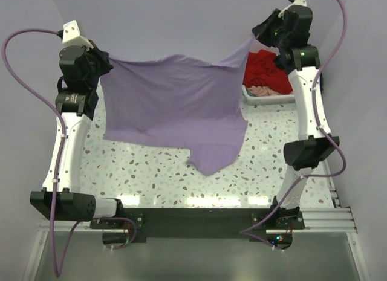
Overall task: Fold and stack the t-shirts
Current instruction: Flatten the tshirt out
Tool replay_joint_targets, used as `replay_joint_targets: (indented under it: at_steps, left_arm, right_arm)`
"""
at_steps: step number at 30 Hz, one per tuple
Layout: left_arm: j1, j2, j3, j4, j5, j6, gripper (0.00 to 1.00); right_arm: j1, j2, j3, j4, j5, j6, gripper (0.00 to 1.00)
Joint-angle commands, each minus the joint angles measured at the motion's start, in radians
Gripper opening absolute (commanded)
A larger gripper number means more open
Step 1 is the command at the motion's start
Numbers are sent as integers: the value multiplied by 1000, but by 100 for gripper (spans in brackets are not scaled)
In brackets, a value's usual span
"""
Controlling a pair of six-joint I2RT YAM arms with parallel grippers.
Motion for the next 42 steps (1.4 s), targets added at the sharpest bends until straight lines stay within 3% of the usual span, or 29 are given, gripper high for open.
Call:
replay_joint_targets:
  at_steps: [1, 9, 15, 21, 27, 32, 36, 40, 41, 42]
  left_arm:
    - [12, -65, 46, 61, -3, 18, 0]
    - [12, -289, 16, 47, -11, -46, 0]
    - [10, -490, 43, -56, -135, -65, 0]
    - [10, -594, 108, -174, -177, -73, 0]
    - [9, -588, 53, -217, -189, -62, 0]
    - [10, -392, 67, -375, -125, -79, 0]
    - [15, -268, -106, -240, -131, -34, 0]
    - [62, -108, -256, -82, -120, -10, 0]
    - [87, -25, -266, -47, -96, -20, 5]
    - [95, 19, -271, -42, -86, -28, 15]
  right_arm:
    - [4, -172, 56, 85, 6, -2, 0]
    - [7, -395, 1, 51, 15, -26, 0]
    - [5, -568, -24, 66, 47, -57, 0]
    - [5, -616, 49, 103, 52, -59, 0]
    - [5, -573, 39, 208, 40, -31, 0]
    - [51, -407, -33, 262, 26, -31, 0]
    - [232, -179, -13, 246, 184, -253, 0]
    - [237, 193, 173, 119, 230, -203, 0]
    - [236, 245, 215, 80, 248, -185, 9]
    - [236, 326, 220, 68, 253, -180, 25]
